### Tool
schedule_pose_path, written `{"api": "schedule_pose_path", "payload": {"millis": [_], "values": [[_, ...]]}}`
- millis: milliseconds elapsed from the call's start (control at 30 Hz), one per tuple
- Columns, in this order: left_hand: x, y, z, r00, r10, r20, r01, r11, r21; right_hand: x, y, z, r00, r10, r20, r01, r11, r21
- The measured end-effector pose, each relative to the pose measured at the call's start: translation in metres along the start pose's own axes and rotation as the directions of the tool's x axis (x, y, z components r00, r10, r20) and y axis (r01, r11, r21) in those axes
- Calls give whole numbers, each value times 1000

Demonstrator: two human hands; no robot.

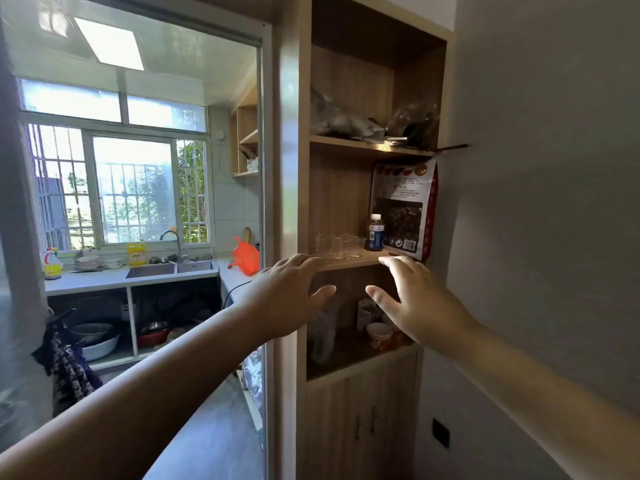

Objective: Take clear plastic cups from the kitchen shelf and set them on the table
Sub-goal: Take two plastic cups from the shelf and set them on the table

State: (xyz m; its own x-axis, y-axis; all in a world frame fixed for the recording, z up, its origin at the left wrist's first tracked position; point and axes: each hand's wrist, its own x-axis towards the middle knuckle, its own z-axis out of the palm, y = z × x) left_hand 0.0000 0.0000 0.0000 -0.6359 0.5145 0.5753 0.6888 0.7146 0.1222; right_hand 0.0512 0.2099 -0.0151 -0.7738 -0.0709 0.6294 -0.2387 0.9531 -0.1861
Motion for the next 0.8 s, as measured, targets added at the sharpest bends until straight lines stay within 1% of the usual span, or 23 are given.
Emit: {"api": "schedule_pose_path", "payload": {"millis": [100,167,267,367,433,500,667,800], "values": [[-3,-10,1,998,34,-48,-33,999,25,4,-4,10,1000,-13,-15,13,1000,-4],[-6,-19,3,998,34,-43,-33,999,27,4,-9,20,1000,-8,4,8,1000,7],[-12,-33,10,998,46,-49,-45,999,27,2,-14,36,1000,-18,-11,18,1000,24],[-15,-41,18,999,51,-18,-50,998,39,-4,-16,52,1000,-18,1,18,999,35],[-12,-44,23,998,59,-2,-59,997,46,-7,-14,59,999,-29,25,29,1000,2],[-6,-44,26,998,66,10,-66,997,42,-6,-10,59,998,-49,40,50,998,-34],[18,-39,40,997,80,-6,-80,997,9,5,10,51,998,-60,16,61,996,-58],[43,-34,62,997,82,7,-82,996,-18,14,35,53,996,-86,1,86,992,-93]]}}
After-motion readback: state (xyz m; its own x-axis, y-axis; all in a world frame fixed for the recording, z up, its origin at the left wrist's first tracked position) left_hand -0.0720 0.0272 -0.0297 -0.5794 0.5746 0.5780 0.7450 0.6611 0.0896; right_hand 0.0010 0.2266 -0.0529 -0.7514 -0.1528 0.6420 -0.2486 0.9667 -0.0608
